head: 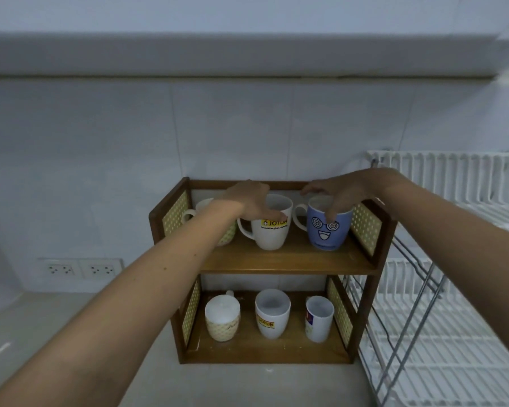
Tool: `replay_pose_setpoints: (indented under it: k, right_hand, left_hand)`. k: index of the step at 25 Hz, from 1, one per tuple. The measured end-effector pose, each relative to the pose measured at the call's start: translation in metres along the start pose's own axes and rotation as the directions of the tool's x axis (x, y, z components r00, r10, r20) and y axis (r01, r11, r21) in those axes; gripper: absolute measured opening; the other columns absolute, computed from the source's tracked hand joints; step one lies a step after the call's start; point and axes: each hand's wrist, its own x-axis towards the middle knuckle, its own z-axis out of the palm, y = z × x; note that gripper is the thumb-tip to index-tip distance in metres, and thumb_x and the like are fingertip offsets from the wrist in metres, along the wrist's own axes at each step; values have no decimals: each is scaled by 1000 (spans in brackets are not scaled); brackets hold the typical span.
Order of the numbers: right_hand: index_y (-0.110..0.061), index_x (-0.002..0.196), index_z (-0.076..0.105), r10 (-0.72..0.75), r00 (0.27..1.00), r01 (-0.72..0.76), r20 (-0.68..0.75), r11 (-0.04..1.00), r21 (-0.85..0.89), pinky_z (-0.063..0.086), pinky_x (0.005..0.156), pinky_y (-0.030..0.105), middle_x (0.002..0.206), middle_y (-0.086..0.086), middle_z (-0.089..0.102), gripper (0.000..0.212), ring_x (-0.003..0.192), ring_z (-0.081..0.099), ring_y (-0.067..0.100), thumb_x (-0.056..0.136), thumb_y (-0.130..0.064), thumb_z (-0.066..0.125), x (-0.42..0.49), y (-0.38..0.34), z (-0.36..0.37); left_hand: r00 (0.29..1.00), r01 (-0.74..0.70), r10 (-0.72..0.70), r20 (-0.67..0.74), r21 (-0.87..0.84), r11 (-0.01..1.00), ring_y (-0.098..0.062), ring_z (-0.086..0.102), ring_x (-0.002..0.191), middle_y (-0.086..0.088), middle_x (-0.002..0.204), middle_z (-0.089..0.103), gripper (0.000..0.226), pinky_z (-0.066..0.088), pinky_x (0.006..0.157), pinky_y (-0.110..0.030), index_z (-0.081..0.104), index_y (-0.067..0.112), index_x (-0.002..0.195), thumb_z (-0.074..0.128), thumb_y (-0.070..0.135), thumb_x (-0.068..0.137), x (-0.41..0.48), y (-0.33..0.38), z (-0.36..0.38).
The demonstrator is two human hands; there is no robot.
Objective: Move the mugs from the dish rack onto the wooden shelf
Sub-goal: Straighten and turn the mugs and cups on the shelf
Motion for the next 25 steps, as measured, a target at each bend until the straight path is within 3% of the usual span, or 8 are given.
replay_pose_setpoints:
  k: [3, 9, 12, 15, 18, 21, 23, 25]
  right_hand:
    - [-29, 145, 27, 119, 990, -126, -72, 987, -100, 54, 59, 28, 148, 7, 34, 86, 121, 46, 32, 75, -54, 71, -3, -3, 2]
    - [-26, 138, 38, 111, 994, -111, 11, 992, 60, 62, 69, 42, 145, 12, 31, 80, 118, 48, 42, 72, -14, 82, -11, -3, -1]
    - [-29, 138, 35, 94, 995, -95, 25, 995, 24, 62, 65, 40, 148, 11, 30, 81, 120, 46, 42, 73, -10, 80, -12, -5, -1]
    - [-34, 142, 29, 110, 994, -108, 25, 991, -79, 56, 56, 29, 150, 8, 30, 82, 124, 44, 36, 76, -26, 78, -11, -6, -1]
    - [-35, 144, 24, -18, 995, 8, -97, 994, -105, 45, 90, 35, 150, 3, 35, 74, 129, 41, 28, 83, -51, 63, -3, -20, 2]
    - [-36, 142, 27, -213, 966, 205, -146, 976, -71, 37, 95, 37, 148, -1, 40, 71, 127, 42, 23, 82, -64, 52, 10, -53, 4]
    - [-33, 147, 21, -220, 971, 207, -90, 969, -133, 32, 104, 41, 154, -2, 32, 84, 135, 35, 24, 78, -70, 53, 22, -71, 8]
    - [-25, 148, 22, -198, 976, 175, -94, 964, -202, 33, 106, 41, 154, 1, 31, 90, 135, 35, 25, 77, -68, 57, 31, -77, 15]
  left_hand:
    - [999, -30, 25, -46, -109, 994, -30, 49, 123, -11, 140, 51, 80, 44, 97, -40, 43, 9, 136, 60, 62, 79, -1, -3, 9]
    - [999, -46, 42, -30, -174, 984, -28, 41, 133, -9, 150, 39, 86, 39, 102, -39, 30, 13, 147, 59, 60, 81, 2, -6, 10]
    - [999, -48, 46, -15, -225, 973, -26, 34, 138, -6, 155, 31, 90, 34, 108, -39, 21, 16, 150, 59, 60, 81, 1, -7, 13]
    - [993, -64, 88, 78, -268, 961, -24, 21, 144, -1, 160, 16, 98, 23, 116, -42, 7, 25, 152, 51, 71, 78, -4, -22, 1]
    - [991, 1, 19, 130, -152, 988, -23, 21, 144, -1, 161, 14, 102, 22, 115, -40, 8, 25, 151, 46, 78, 72, -6, -53, -26]
    - [962, 39, -52, 269, 54, 998, -25, 41, 133, -3, 152, 36, 90, 40, 105, -42, 28, 26, 145, 61, 69, 73, -13, -64, -28]
    - [962, 68, -111, 250, 174, 982, -27, 43, 131, -4, 150, 39, 83, 41, 104, -45, 28, 25, 145, 60, 62, 78, -17, -66, -15]
    - [974, 96, -123, 193, 146, 985, -28, 43, 131, -8, 149, 41, 77, 41, 104, -45, 29, 20, 146, 60, 53, 84, -21, -69, -5]
